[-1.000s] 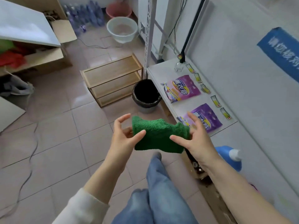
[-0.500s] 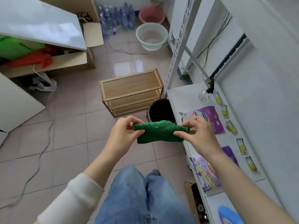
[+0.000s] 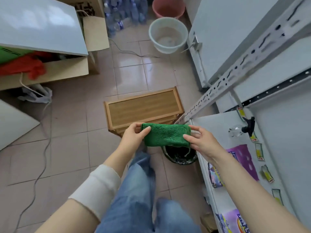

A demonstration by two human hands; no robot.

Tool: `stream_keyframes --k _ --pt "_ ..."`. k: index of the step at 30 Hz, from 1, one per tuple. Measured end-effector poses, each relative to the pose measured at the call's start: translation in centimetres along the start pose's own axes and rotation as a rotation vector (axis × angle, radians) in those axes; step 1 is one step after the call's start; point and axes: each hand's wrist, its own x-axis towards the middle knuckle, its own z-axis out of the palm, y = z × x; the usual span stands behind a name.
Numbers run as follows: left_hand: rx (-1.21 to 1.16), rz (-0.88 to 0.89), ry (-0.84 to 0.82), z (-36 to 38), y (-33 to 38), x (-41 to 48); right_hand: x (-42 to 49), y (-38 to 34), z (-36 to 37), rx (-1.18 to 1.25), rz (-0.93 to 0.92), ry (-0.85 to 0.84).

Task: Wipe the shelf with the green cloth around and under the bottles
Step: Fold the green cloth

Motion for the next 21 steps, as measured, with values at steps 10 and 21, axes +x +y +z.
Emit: stream_keyframes --k 10,21 --pt "-0.215 -0.289 -0.058 3.8 -2.1 20.8 20.5 -0.2 0.2 -0.006 0.109 0.349" --pt "-0.043 -0.291 0.078 12.6 -12.1 39.5 42.9 9.0 -2.7 -0.337 0.116 0.557"
